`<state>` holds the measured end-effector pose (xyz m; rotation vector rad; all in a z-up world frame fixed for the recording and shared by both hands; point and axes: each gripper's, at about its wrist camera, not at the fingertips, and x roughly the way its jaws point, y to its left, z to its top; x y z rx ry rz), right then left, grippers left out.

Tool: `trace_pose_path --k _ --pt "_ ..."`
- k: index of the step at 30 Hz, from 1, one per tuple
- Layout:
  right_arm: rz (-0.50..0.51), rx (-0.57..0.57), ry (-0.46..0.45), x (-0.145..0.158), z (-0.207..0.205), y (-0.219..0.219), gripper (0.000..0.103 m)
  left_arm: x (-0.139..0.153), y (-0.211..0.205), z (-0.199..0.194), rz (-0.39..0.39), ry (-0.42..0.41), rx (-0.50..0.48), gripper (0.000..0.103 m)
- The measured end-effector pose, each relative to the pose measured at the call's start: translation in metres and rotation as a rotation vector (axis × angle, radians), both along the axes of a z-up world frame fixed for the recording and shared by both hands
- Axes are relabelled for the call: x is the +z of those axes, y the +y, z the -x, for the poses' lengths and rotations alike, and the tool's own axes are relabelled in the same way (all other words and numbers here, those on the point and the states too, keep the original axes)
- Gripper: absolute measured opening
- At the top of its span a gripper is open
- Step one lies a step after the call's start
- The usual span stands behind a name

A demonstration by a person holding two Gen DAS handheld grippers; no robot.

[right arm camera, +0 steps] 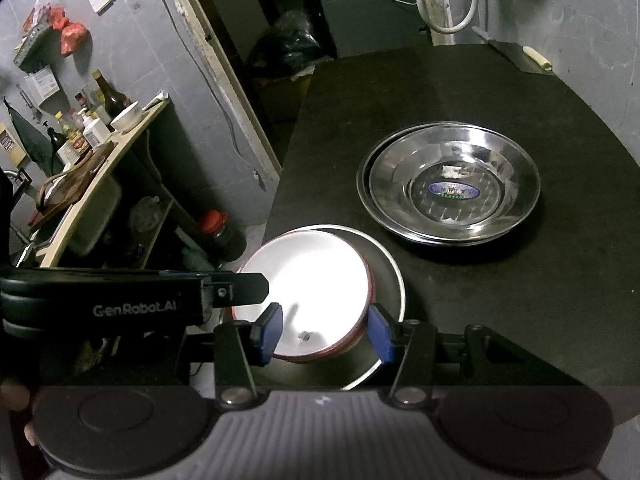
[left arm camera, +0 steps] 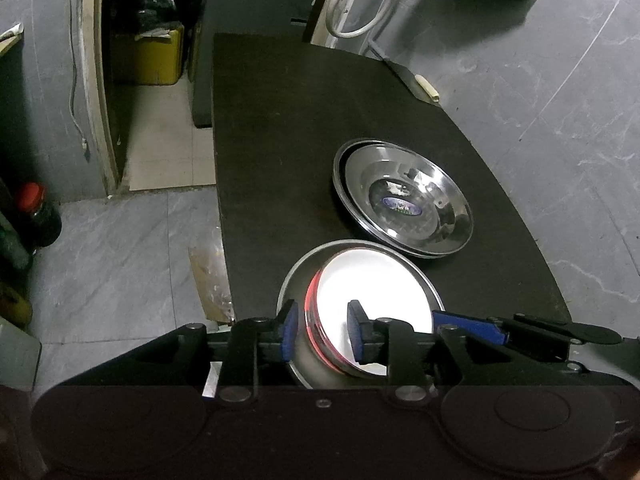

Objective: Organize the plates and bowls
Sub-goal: 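Open both tools and pull them off the white bowl rim, then move both tools to the rim of the steel bowl holding the white bowls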

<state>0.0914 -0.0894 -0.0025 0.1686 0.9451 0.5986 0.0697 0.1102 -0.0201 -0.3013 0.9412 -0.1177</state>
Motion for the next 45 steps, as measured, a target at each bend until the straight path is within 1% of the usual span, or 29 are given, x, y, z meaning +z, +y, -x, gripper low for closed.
trace_pose_path --k 5,7,9,13,15,18,19,21,24,25,27,29,31,35,38,41,45 --pt "0.0 -0.008 -0.017 0.005 0.0 -0.001 0.053 0.004 0.003 0.002 -0.001 -0.019 0.003 0.036" --pt "-0.002 -0.012 -0.025 0.007 0.001 -0.002 0.053 0.005 0.005 0.003 0.005 -0.028 0.008 0.041" --pt "-0.002 -0.02 -0.033 0.009 0.002 -0.003 0.053 0.007 0.006 0.004 0.012 -0.04 0.011 0.048" --pt "-0.003 -0.038 -0.04 0.013 0.002 -0.005 0.055 0.011 0.007 0.007 0.012 -0.067 0.007 0.057" --pt "-0.003 -0.049 -0.045 0.014 0.002 -0.007 0.056 0.013 0.008 0.008 0.011 -0.079 0.006 0.066" --pt "-0.004 -0.063 -0.05 0.016 0.001 -0.009 0.059 0.016 0.009 0.009 0.001 -0.096 0.011 0.075" --pt "-0.004 -0.067 -0.053 0.016 0.001 -0.009 0.061 0.016 0.01 0.009 0.002 -0.101 0.011 0.076" --pt "-0.003 -0.075 -0.059 0.018 0.001 -0.009 0.063 0.018 0.012 0.01 0.007 -0.111 0.013 0.081" --pt "0.001 -0.086 -0.071 0.02 0.001 -0.009 0.069 0.02 0.015 0.01 0.001 -0.125 0.029 0.088" --pt "0.002 -0.091 -0.077 0.021 0.002 -0.009 0.073 0.02 0.017 0.011 0.001 -0.13 0.036 0.09" --pt "0.002 -0.098 -0.085 0.023 0.002 -0.009 0.077 0.02 0.021 0.012 0.005 -0.138 0.052 0.096" --pt "0.004 -0.102 -0.088 0.023 0.002 -0.008 0.083 0.02 0.025 0.013 0.009 -0.142 0.064 0.099" --pt "0.005 -0.106 -0.09 0.024 0.002 -0.008 0.086 0.019 0.028 0.013 0.009 -0.14 0.076 0.102" --pt "0.02 -0.109 -0.094 0.025 0.001 -0.005 0.095 0.017 0.036 0.015 0.018 -0.133 0.094 0.102" --pt "0.038 -0.116 -0.101 0.026 0.001 -0.002 0.1 0.017 0.041 0.016 0.02 -0.128 0.105 0.102" --pt "0.059 -0.123 -0.114 0.027 0.002 0.0 0.103 0.015 0.044 0.017 0.019 -0.121 0.116 0.102" --pt "0.079 -0.127 -0.121 0.027 0.003 0.004 0.103 0.015 0.047 0.018 -0.003 -0.111 0.123 0.102"
